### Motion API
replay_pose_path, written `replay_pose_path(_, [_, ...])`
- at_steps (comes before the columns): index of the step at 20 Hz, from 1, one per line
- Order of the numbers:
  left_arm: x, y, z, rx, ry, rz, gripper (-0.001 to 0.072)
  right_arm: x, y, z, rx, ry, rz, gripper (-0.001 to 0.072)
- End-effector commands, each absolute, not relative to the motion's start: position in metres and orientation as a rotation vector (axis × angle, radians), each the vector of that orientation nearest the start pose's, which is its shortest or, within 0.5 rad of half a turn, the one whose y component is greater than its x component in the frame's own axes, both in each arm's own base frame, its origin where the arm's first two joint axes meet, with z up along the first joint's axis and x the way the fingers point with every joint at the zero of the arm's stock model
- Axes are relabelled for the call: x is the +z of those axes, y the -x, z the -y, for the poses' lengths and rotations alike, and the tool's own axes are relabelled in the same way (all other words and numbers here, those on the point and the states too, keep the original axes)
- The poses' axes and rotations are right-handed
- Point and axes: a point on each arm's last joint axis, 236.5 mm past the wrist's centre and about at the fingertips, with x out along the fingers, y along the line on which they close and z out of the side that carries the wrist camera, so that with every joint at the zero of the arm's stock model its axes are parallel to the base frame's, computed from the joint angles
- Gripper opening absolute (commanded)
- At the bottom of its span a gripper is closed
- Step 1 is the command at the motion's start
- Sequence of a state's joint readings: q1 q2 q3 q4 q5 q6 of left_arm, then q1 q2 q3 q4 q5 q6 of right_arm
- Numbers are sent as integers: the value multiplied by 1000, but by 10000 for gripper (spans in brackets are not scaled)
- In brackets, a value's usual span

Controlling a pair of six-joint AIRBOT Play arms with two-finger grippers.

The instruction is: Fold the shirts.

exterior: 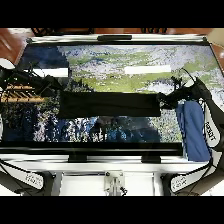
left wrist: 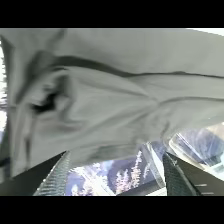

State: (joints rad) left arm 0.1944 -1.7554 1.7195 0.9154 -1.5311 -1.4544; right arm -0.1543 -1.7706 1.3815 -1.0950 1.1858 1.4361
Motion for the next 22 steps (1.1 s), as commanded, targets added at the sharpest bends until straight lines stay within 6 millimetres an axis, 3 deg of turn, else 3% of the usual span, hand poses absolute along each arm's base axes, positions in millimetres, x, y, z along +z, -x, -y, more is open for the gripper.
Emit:
replay_pose_path(1, [58,-458,75,-456,519,-1338,683,-120,-442,-46,141,-572,-1495,603])
replay_pose_path(2, [63,-461,82,-463,507,-1315,682,-118,-445,-52,151,-575,-1481,382])
replay_pose_path(3, [68,-464,93,-482,501,-1293,682,-111,-447,-56,161,-580,-1467,91])
replay_pose_path(5, [76,-469,121,-539,518,-1257,644,-85,-453,-60,198,-568,-1411,67])
replay_pose_path(6, [79,-473,136,-559,518,-1235,474,-64,-456,-60,216,-547,-1366,66])
replay_pose_path(7, [79,-477,153,-571,507,-1212,228,-39,-458,-60,230,-526,-1311,66])
replay_pose_path(8, [78,-481,170,-587,493,-1192,52,-12,-459,-60,242,-510,-1259,66])
replay_pose_path(10, [66,-482,212,-627,464,-1183,37,46,-450,-66,281,-488,-1161,66])
replay_pose_path(13, [15,-449,287,-702,430,-1335,37,116,-416,-80,334,-507,-1093,66])
replay_pose_path(15, [-2,-428,342,-774,433,-1361,37,144,-392,-85,348,-505,-1080,66])
replay_pose_path(17, [0,-417,394,-832,491,-1323,36,168,-373,-89,353,-505,-1051,66])
replay_pose_path(22, [0,-396,478,-885,655,-1265,37,221,-333,-95,347,-535,-953,66])
